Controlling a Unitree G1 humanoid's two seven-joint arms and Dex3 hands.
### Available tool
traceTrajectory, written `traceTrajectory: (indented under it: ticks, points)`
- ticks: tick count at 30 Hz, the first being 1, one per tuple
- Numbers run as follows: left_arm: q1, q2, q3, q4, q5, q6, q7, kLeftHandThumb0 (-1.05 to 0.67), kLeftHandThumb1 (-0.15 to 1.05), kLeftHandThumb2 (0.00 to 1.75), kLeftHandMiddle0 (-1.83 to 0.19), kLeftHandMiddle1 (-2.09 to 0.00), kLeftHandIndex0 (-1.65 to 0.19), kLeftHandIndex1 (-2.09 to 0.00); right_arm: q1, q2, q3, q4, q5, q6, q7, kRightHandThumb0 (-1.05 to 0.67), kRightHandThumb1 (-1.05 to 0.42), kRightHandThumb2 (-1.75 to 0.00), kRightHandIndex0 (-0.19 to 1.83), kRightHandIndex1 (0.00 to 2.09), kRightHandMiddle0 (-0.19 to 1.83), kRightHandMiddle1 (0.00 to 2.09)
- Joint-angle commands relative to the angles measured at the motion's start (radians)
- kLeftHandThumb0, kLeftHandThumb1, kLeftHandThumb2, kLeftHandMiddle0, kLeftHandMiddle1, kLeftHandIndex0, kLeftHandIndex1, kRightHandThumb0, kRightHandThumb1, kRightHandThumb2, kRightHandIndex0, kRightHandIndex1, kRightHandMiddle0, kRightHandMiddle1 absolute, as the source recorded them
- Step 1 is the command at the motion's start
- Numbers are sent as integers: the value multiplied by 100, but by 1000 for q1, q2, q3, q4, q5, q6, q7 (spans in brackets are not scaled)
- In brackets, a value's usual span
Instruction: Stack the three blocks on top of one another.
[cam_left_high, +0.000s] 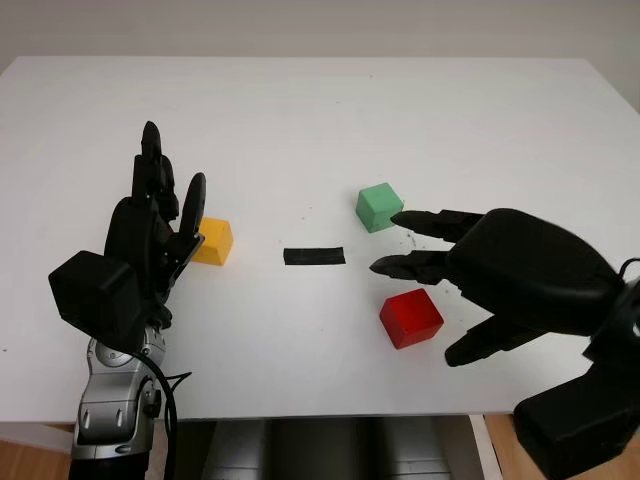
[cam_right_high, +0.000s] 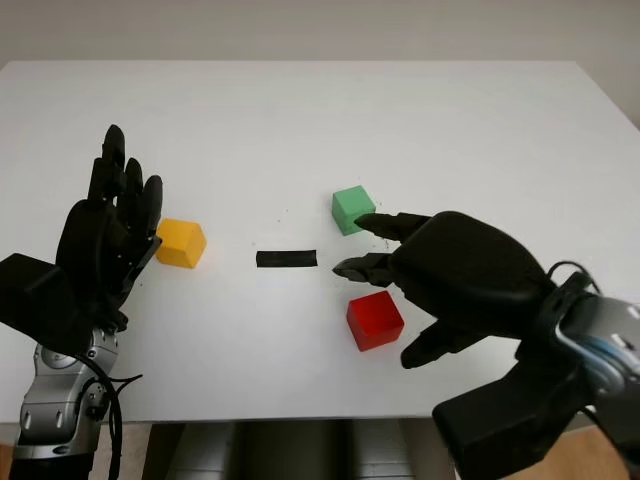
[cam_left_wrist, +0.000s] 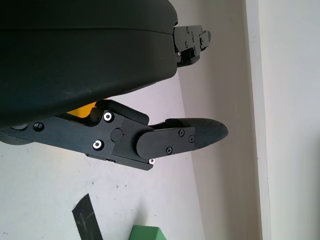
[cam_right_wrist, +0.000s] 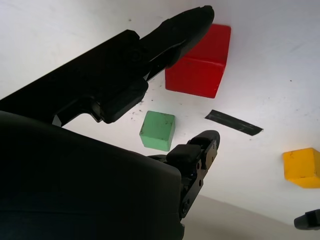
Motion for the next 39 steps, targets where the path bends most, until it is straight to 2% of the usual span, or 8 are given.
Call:
traceTrajectory:
  ticks: [1,8,31,32,33,35,39]
  points:
    - [6,1,-3,-20,4,-9,0,-59,105,50,16,-5,14,-5,12,22,11,18,-5,-11,-26,-84,-76,-5,29,4,62,8]
    - [12,0,-3,-25,11,-10,3,-60,105,48,16,-5,14,-5,27,53,27,44,-6,-3,-53,-82,-77,-6,27,4,62,8]
    - [19,6,-1,-38,7,4,-8,-58,105,49,16,-5,15,-5,21,60,36,106,-49,7,-92,-72,-78,-6,30,6,69,18]
    - [19,5,-1,-38,5,4,-9,-58,105,49,16,-5,15,-5,20,62,36,111,-51,4,-101,-71,-78,-5,31,6,67,24]
    - [20,4,-1,-39,4,5,-9,-58,105,48,16,-5,15,-5,20,63,36,114,-52,2,-108,-70,-78,-5,32,6,57,47]
    - [20,-1,-1,-39,1,5,-6,-57,105,48,16,-6,14,-5,18,65,37,117,-53,3,-116,-68,-79,-6,34,6,46,71]
    - [19,-4,-1,-39,-5,5,-8,-57,105,49,17,-5,15,-5,19,75,37,134,-32,-5,-137,-60,-79,-5,38,7,42,93]
